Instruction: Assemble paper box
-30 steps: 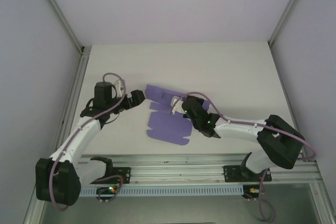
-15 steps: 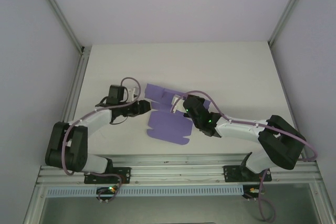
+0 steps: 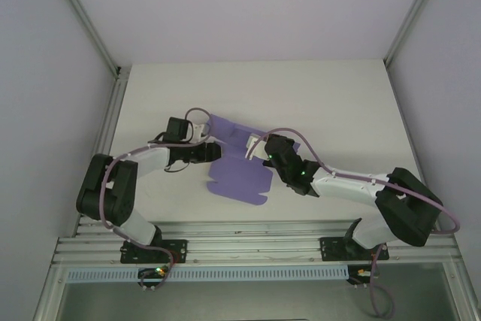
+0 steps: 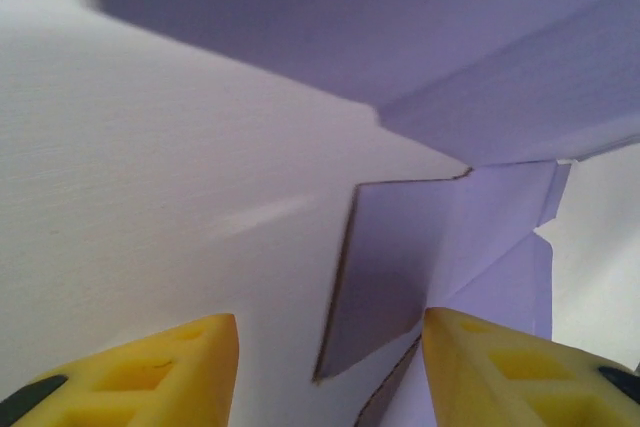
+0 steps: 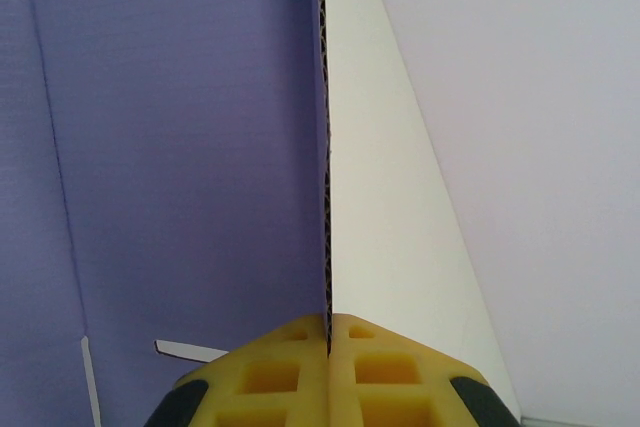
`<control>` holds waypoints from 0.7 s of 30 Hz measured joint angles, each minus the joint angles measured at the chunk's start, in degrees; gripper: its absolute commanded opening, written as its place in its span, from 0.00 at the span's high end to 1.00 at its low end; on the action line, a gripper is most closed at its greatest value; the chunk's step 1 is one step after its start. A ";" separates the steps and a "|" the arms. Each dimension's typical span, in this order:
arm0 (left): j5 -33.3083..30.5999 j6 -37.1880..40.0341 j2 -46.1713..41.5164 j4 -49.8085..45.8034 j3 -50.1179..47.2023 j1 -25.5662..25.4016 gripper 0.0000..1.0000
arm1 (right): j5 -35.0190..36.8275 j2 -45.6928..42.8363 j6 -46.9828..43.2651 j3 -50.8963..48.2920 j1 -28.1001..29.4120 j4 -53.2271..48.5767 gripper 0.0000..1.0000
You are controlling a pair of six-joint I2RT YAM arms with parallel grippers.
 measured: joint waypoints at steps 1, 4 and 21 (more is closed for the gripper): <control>0.09 0.02 -0.02 0.96 0.00 -0.81 0.57 | -0.11 0.00 0.09 0.00 0.00 -0.09 1.00; -0.24 0.07 -0.04 3.45 0.00 -2.73 0.69 | -0.20 0.00 0.37 0.00 -0.13 -0.70 1.00; -19.39 3.85 -6.99 3.41 -0.07 -10.93 0.87 | -0.83 -0.15 2.84 0.00 -0.17 -2.62 1.00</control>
